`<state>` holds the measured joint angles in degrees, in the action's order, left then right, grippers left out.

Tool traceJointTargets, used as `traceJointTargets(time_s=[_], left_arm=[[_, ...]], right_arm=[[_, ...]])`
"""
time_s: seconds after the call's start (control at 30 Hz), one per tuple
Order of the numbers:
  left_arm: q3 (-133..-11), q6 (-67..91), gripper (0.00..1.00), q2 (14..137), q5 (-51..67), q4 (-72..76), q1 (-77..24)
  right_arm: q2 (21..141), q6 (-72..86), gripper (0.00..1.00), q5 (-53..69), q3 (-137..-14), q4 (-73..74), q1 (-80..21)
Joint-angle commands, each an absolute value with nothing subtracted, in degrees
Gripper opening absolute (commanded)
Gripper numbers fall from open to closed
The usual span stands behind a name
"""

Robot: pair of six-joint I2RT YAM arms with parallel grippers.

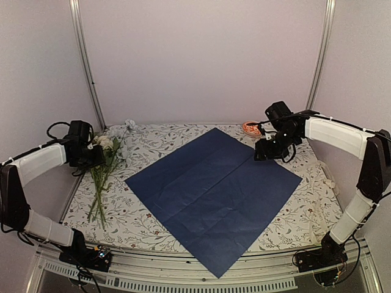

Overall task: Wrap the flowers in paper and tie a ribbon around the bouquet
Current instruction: Pick up the fake flower from the corner of the board.

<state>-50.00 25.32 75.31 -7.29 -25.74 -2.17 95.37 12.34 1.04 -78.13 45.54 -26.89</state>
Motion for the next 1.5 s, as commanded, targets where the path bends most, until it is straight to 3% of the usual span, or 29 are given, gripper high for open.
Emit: traceJointTargets(time_s=[0.0,0.43,0.63,0.87,0.97,1.0,1.47], left_arm=[[-45.28,31.66,0.50,72.04,-10.97,-26.86,-0.22],[-45.91,32.25,0.47,80.84,-13.65,-24.36,2.92],[-45.37,32.09,0.27,83.66,-12.32,-21.62,3.16],[-44.61,31.23,0.24,85.62,-11.26,-19.86,4.35],[-44.71,30.79,0.11,86.15,-10.96,-19.35,4.72],[-44.85,30.62,0.01,86.28,-10.72,-19.45,4.74],[-45.61,31.84,0.00,66.94,-15.62,-23.48,3.33]], right_arm=[[95.99,6.90,0.61,0.59,-77.68,43.76,-26.07],[93.93,3.81,0.61,2.23,-72.24,39.65,-23.91],[93.55,3.77,0.61,3.36,-71.63,39.41,-23.84],[93.16,3.95,0.62,4.27,-71.80,39.65,-23.88],[93.33,4.10,0.62,4.52,-72.04,39.93,-23.90],[93.42,4.17,0.62,4.63,-72.15,40.10,-23.83],[92.86,5.82,0.62,6.23,-74.17,42.38,-23.84]])
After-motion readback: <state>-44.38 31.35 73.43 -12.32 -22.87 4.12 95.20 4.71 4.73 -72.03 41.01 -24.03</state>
